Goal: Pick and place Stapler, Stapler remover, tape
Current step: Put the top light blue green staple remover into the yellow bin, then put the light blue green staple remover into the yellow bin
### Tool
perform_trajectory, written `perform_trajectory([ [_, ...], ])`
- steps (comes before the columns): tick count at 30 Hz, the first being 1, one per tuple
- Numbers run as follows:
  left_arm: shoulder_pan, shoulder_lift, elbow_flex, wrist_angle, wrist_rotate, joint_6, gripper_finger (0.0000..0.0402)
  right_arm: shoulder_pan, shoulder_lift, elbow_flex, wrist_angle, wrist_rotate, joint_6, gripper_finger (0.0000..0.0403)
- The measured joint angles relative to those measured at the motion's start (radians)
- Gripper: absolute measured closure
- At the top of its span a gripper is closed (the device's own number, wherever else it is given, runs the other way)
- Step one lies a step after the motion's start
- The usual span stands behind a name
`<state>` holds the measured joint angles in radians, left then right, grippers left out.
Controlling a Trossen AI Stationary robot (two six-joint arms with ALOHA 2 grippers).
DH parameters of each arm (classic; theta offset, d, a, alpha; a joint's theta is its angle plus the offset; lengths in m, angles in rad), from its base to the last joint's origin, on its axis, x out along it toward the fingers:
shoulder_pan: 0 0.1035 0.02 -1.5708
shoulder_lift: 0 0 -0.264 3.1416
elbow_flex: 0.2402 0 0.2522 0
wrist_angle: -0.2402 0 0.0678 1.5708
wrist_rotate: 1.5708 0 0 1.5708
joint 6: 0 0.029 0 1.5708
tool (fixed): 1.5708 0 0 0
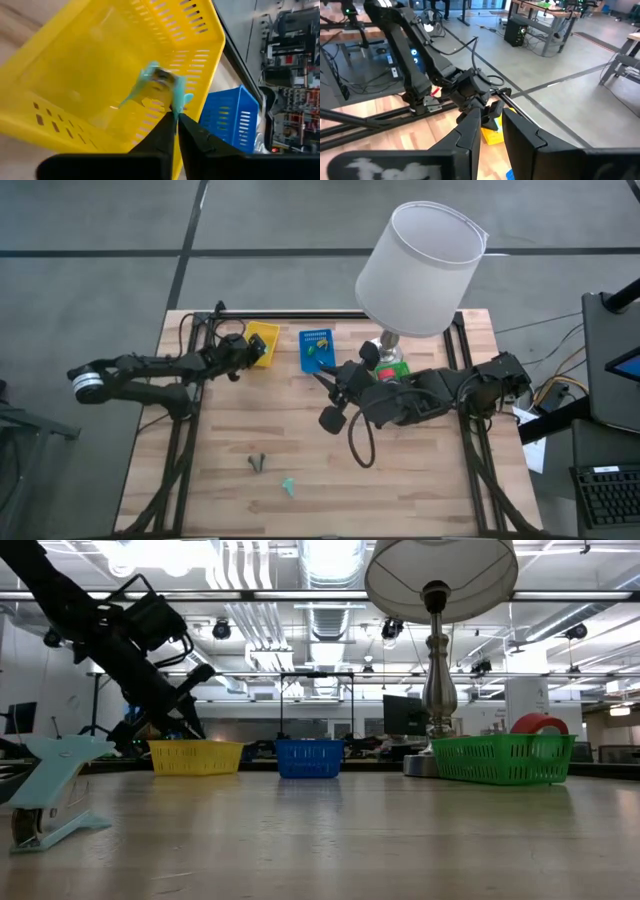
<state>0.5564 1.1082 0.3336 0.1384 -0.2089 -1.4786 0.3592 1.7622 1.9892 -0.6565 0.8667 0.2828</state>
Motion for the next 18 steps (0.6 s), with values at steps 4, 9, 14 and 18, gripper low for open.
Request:
perform_trajectory([
  [4, 0.000, 0.004, 0.000, -0.001, 0.012, 0.049, 0.0327, -0.013, -0.011, 0.000, 0.001, -0.004, 0.002, 0.0328],
  [9, 0.000, -0.013, 0.000, 0.013, 0.088, 0.087, 0.0260, -0.035, -0.014, 0.000, 0.001, -0.005, 0.003, 0.0337],
  [14, -0.004, -0.091, 0.029, 0.012, 0.186, 0.341, 0.0230, -0.053, -0.014, 0.000, 0.002, -0.013, 0.006, 0.0343],
  [18, -0.005, -0.179, 0.072, 0.010, 0.290, 0.438, 0.0228, -0.066, -0.014, 0.000, 0.004, -0.015, 0.019, 0.0343],
])
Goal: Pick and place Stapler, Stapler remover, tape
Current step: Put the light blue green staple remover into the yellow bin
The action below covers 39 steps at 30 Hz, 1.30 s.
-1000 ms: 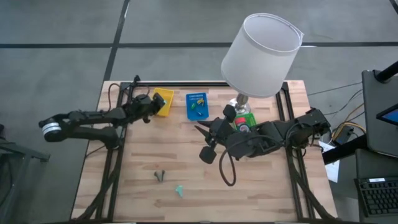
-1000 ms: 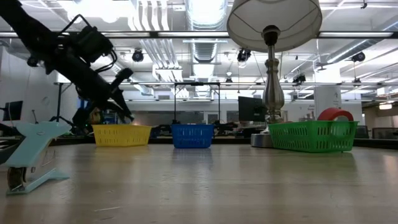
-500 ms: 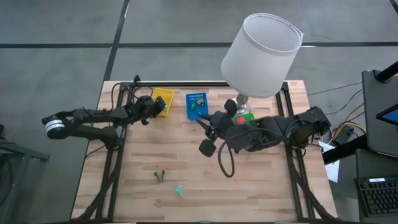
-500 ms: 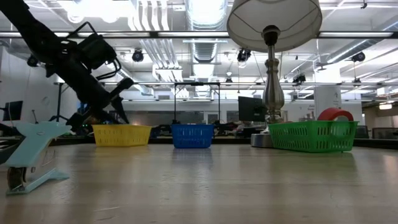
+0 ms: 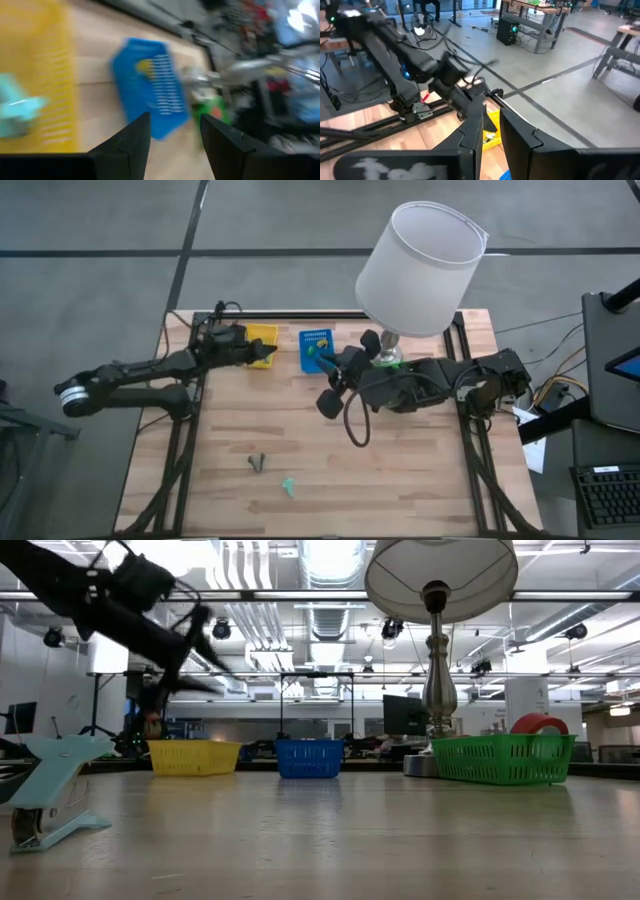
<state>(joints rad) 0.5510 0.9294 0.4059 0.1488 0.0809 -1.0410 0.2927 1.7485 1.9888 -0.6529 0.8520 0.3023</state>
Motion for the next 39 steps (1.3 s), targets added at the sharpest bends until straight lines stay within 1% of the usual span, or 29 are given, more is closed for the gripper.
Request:
perform_trajectory([
  [2, 0.000, -0.046, 0.020, 0.001, 0.055, 0.043, 0.0229, -0.012, 0.000, -0.001, 0.001, 0.000, 0.034, 0.0341],
  [6, -0.003, -0.135, 0.032, -0.013, 0.210, 0.076, 0.0229, -0.041, 0.005, -0.006, 0.003, -0.005, 0.128, 0.0338],
  [8, -0.016, -0.178, 0.033, -0.033, 0.303, 0.077, 0.0230, -0.056, 0.012, -0.010, 0.004, -0.049, 0.178, 0.0337],
  [11, -0.053, -0.236, 0.030, -0.107, 0.444, 0.080, 0.0229, -0.074, 0.032, -0.017, 0.004, -0.149, 0.235, 0.0339],
  [12, -0.070, -0.254, 0.027, -0.133, 0.479, 0.080, 0.0229, -0.080, 0.041, -0.019, 0.005, -0.180, 0.251, 0.0340],
  [14, -0.115, -0.292, 0.019, -0.162, 0.505, 0.075, 0.0230, -0.085, 0.062, -0.025, 0.005, -0.225, 0.300, 0.0342],
  [17, -0.194, -0.348, 0.015, -0.194, 0.468, 0.061, 0.0230, -0.085, 0.088, -0.033, 0.005, -0.237, 0.350, 0.0345],
  [19, -0.247, -0.374, 0.014, -0.244, 0.441, 0.061, 0.0230, -0.085, 0.102, -0.046, 0.008, -0.269, 0.348, 0.0346],
  [21, -0.299, -0.391, 0.013, -0.306, 0.404, 0.069, 0.0230, -0.086, 0.116, -0.075, 0.004, -0.348, 0.369, 0.0346],
  [24, -0.371, -0.412, 0.012, -0.396, 0.337, 0.056, 0.0229, -0.089, 0.144, -0.134, 0.008, -0.483, 0.512, 0.0343],
  [27, -0.435, -0.425, 0.012, -0.448, 0.270, 0.053, 0.0230, -0.087, 0.165, -0.194, 0.005, -0.555, 0.624, 0.0338],
  [30, -0.480, -0.434, 0.012, -0.458, 0.226, 0.042, 0.0230, -0.082, 0.185, -0.244, 0.023, -0.644, 0.727, 0.0333],
  [33, -0.510, -0.439, 0.010, -0.458, 0.223, 0.030, 0.0230, -0.072, 0.231, -0.283, 0.089, -0.777, 0.741, 0.0327],
  [37, -0.525, -0.444, 0.010, -0.456, 0.198, 0.014, 0.0229, -0.066, 0.321, -0.319, 0.247, -1.029, 0.801, 0.0314],
  [39, -0.527, -0.444, 0.010, -0.456, 0.181, 0.000, 0.0230, -0.066, 0.374, -0.322, 0.309, -1.110, 0.819, 0.0303],
])
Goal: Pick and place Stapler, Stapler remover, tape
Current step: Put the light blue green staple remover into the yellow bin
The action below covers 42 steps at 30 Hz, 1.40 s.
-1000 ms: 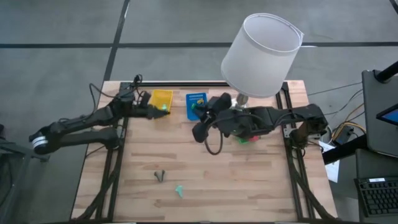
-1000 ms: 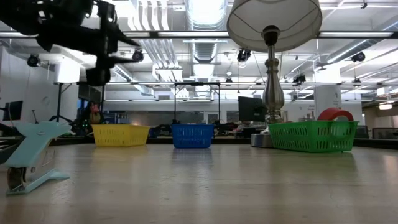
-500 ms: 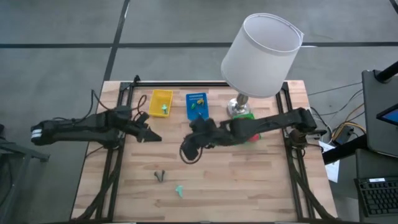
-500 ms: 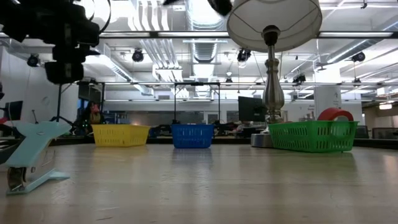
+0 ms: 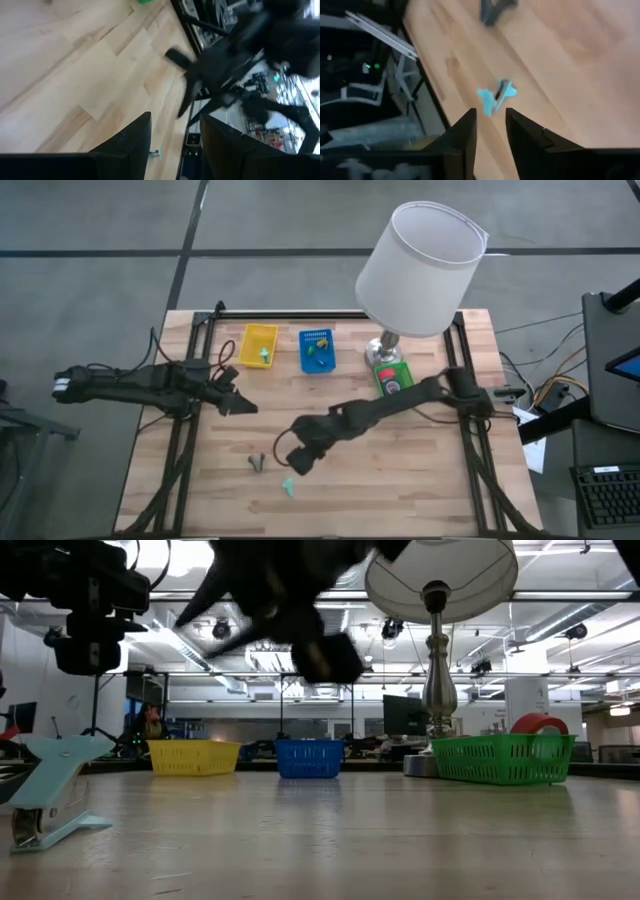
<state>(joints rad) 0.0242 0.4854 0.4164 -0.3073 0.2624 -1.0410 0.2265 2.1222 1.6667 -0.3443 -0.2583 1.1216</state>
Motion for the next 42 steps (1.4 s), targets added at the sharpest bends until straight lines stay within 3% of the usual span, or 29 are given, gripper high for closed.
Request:
perform_trajectory([
  [9, -0.003, -0.002, -0.002, 0.000, -0.009, -0.020, 0.0229, 0.050, 0.126, 0.012, 0.150, -0.076, 0.025, 0.0237],
  [14, -0.003, -0.004, -0.004, 0.000, -0.018, -0.017, 0.0231, 0.073, 0.140, 0.011, 0.161, -0.036, -0.006, 0.0218],
  [20, -0.003, -0.004, -0.007, 0.000, -0.033, -0.015, 0.0231, 0.070, 0.136, 0.009, 0.166, 0.033, -0.015, 0.0219],
  [42, -0.008, 0.001, -0.008, 0.000, -0.045, -0.034, 0.0231, 0.075, 0.138, -0.068, 0.175, 0.042, 0.035, 0.0225],
])
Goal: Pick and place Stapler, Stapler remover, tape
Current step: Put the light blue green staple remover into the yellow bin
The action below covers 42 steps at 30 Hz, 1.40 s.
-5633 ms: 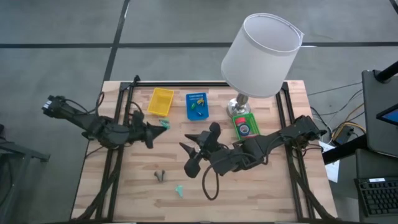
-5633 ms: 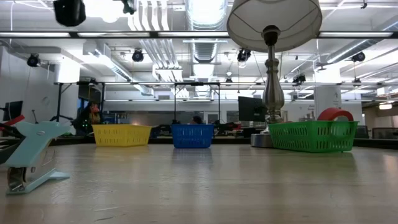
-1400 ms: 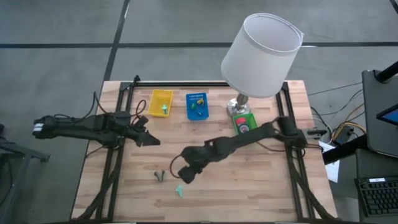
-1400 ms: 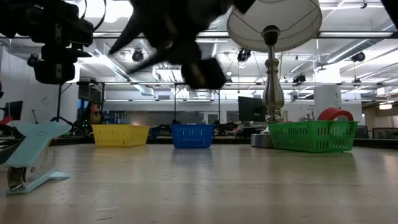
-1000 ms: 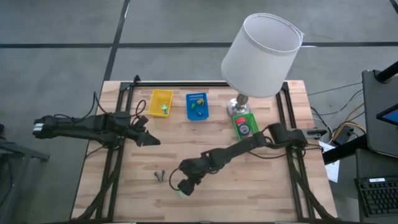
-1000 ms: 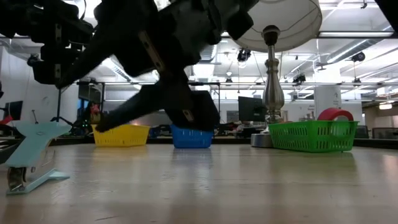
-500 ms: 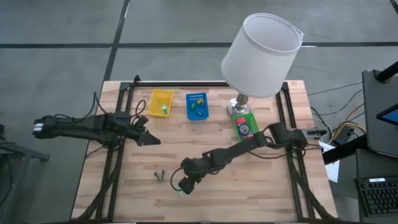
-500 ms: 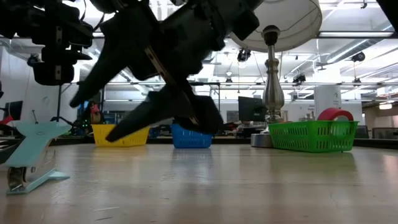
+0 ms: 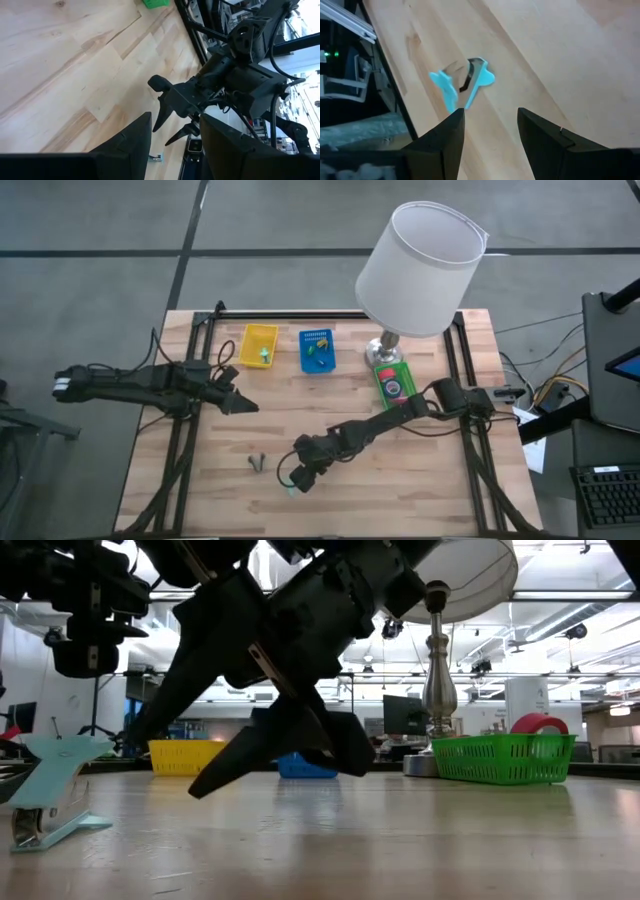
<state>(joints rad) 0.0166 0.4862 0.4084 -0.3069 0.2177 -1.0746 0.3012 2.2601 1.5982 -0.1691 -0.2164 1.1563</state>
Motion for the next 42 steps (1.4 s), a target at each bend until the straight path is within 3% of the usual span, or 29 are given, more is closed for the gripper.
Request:
perform_trajectory([
  [34, 0.000, 0.000, -0.004, -0.001, -0.011, -0.002, 0.0232, -0.002, -0.001, -0.006, 0.076, 0.056, -0.056, 0.0236],
  [42, -0.001, 0.000, -0.005, -0.001, -0.010, -0.002, 0.0232, 0.000, 0.048, -0.005, 0.113, 0.000, -0.021, 0.0234],
])
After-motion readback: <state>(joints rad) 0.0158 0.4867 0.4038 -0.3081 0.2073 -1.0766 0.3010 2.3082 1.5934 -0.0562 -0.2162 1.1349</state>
